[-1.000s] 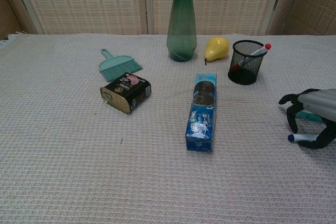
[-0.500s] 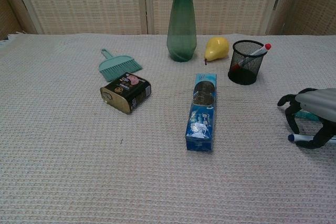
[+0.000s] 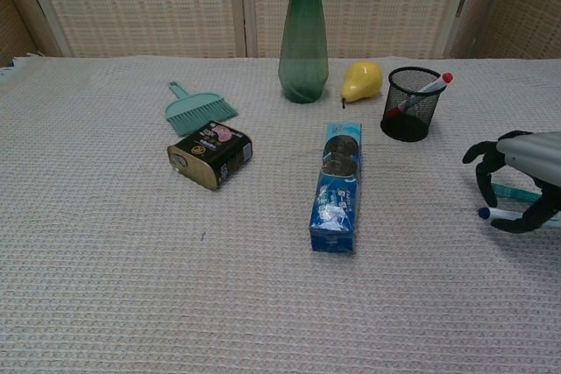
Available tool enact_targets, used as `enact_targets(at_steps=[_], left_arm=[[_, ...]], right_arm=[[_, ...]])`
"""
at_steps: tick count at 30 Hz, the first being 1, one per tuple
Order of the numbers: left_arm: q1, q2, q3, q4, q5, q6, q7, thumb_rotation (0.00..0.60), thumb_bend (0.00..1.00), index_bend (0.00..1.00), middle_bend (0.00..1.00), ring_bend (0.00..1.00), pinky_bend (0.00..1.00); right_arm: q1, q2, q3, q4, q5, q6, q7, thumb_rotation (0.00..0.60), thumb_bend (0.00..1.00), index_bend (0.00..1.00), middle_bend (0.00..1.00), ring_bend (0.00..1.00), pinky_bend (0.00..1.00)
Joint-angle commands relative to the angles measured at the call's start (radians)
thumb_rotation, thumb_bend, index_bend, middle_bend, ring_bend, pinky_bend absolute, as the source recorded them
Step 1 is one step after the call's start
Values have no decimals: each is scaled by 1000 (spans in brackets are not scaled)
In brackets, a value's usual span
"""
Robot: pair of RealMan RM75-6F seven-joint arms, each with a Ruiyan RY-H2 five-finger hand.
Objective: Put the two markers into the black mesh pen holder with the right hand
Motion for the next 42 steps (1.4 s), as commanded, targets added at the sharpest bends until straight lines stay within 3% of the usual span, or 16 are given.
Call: enact_targets(at_steps=[1,10,15,18,23,26,34,42], left_arm=[[1,1,0,-1,2,1,-1,600,507,224,0,23,275],[3,3,1,-6,10,6,-1,600,507,224,0,26,275],[3,3,2,-7,13,8,2,600,508,224,0,26,275],[2,2,2,-8,11,6,4,600,507,224,0,26,275],[-1,-1,1,-5,5,-1,5,600,507,224,0,26,275],[-3,-1,-1,-5,-1,-7,3,600,507,224,0,26,276],[-7,0,-4,7,-11,-25,-21,600,507,224,0,26,276],[-18,-3,-12,37,-45,-67,-55,600,507,224,0,26,276]], right_arm=[[-6,49,19,-40,-79,4,136,600,228,649,140,151,0],[-26,144,100,-44,-296,134,580,600,228,640,154,160,14],[-9,179,193,-11,-312,198,788,600,252,637,162,184,51],[10,179,242,31,-316,209,980,600,252,637,164,204,79],[69,133,299,177,-300,164,1295,600,258,640,164,215,103],[123,84,320,278,-282,109,1413,600,268,645,164,215,109],[260,-67,349,564,-232,-45,1594,600,299,656,164,226,127],[360,-230,308,863,-251,-155,1718,600,300,658,164,230,133]])
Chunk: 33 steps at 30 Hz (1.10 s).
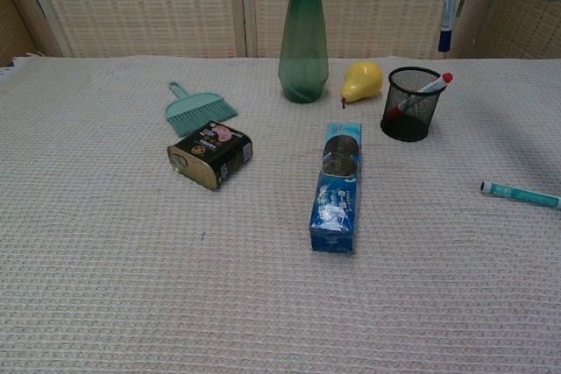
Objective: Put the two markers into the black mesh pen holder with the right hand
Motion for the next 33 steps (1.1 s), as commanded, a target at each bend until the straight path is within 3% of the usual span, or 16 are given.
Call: enact_targets(at_steps=[1,12,15,19,23,28,33], left_arm=[[-4,-1,-3,10,-10,-10,-7,600,506,224,0,26,277],[-11,-6,-1,21,-24,-29,-3,600,507,224,0,26,277],[-10,-7,-1,21,-27,-27,-1,600,507,224,0,26,277],[-12,-9,-1,25,-34,-34,-1,600,506,224,0,26,277],[-14,-9,0,24,-33,-36,1,600,506,224,0,26,277],[-13,-7,1,20,-29,-30,1,600,506,224,0,26,276],[-13,-9,3,20,-22,-27,6,600,506,224,0,26,277]], right_arm=[[63,-102,-26,154,-9,-65,85,600,301,659,164,232,134],[77,-212,-120,383,-54,-150,167,600,302,657,165,233,136],[81,-227,-152,413,-78,-162,163,600,303,586,165,203,100],[89,-217,-180,414,-104,-154,187,600,299,407,154,131,18],[92,-198,-198,402,-118,-137,178,600,289,216,95,66,0],[87,-175,-197,362,-118,-88,158,600,262,185,80,43,0],[30,-86,-216,184,-172,155,64,600,257,204,80,44,0]])
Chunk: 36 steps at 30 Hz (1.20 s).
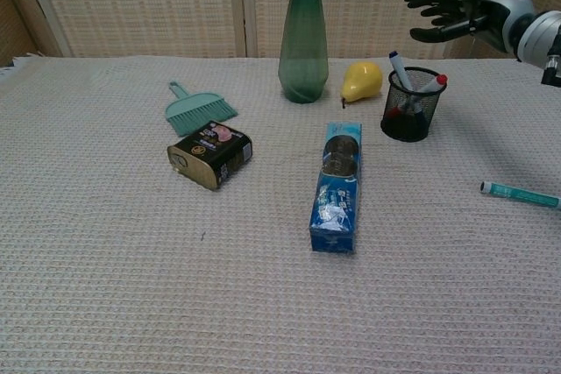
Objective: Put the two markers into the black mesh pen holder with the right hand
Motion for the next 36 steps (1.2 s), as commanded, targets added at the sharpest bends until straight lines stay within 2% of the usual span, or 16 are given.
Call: enact_targets(at_steps=[1,4,5,8,11,14,15,19,26,31,36], left_arm=[[0,0,0,-2,1,2,0,600,506,225,0,26,277],[1,2,2,-7,9,5,-2,600,505,225,0,26,277],[2,3,3,-10,13,7,-3,600,505,225,0,26,277],[2,5,8,-18,28,9,-1,600,506,225,0,26,277],[2,5,10,-22,35,12,-1,600,506,225,0,26,277],[5,8,15,-36,56,24,3,600,507,225,0,26,277],[6,9,16,-38,59,26,3,600,507,225,0,27,277],[5,10,19,-41,66,25,1,600,505,225,0,26,277],[2,14,25,-39,80,11,-22,600,505,226,0,26,277],[0,15,26,-36,83,5,-32,600,505,226,0,26,277],[0,17,25,-35,81,5,-38,600,504,226,0,26,277]], right_arm=[[-73,101,-16,-199,-49,241,-150,600,257,224,80,47,0],[-180,240,-39,-471,-52,362,-452,600,257,315,80,67,0],[-228,313,-52,-604,-37,383,-586,600,257,325,80,69,0],[-338,475,-81,-903,34,416,-901,600,257,335,80,72,0],[-379,526,-91,-1006,76,428,-1028,600,258,338,80,74,0],[-497,584,-161,-1135,127,511,-1323,600,257,364,81,82,0],[-520,582,-170,-1157,138,531,-1376,600,257,370,81,84,0],[-597,533,-205,-1176,180,580,-1540,600,257,396,81,97,0],[-665,375,-211,-1057,228,598,-1694,600,258,404,81,103,0],[-654,288,-164,-960,246,567,-1717,600,258,406,81,103,0],[-616,202,-94,-892,277,525,-1742,600,258,405,80,103,0]])
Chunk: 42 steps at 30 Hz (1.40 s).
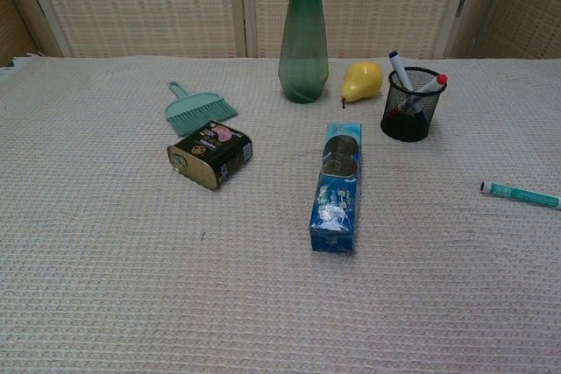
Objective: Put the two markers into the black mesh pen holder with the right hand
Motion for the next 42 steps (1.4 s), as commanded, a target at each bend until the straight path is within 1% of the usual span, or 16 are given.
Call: enact_targets(at_steps=[1,4,8,15,21,26,32,42], left_arm=[[0,1,0,0,-1,0,-2,600,504,226,0,26,277],[0,2,0,2,-2,-2,-5,600,504,226,0,26,277],[-2,1,0,7,-3,-8,-8,600,505,227,0,26,277],[-5,-1,1,11,-8,-15,-8,600,503,228,0,26,277],[-8,-4,2,16,-12,-22,-6,600,504,230,0,26,277],[-7,-4,0,18,-15,-20,-8,600,504,232,0,26,277],[-7,-4,-1,21,-18,-21,-13,600,504,233,0,26,277],[-11,-9,1,25,-22,-30,-6,600,505,235,0,26,277]], right_arm=[[29,-64,53,46,34,-31,-35,600,258,401,80,103,0],[51,-119,91,76,68,-57,-66,600,258,392,79,103,0],[73,-178,125,118,112,-98,-89,600,258,398,79,104,0],[103,-274,167,195,181,-150,-130,600,258,403,79,112,0],[140,-335,209,246,204,-190,-113,600,257,409,79,119,0],[169,-382,223,282,206,-217,-103,600,258,439,84,138,0],[179,-418,227,311,207,-224,-96,600,258,485,106,164,0],[176,-413,244,326,208,-198,-113,600,264,500,113,172,0]])
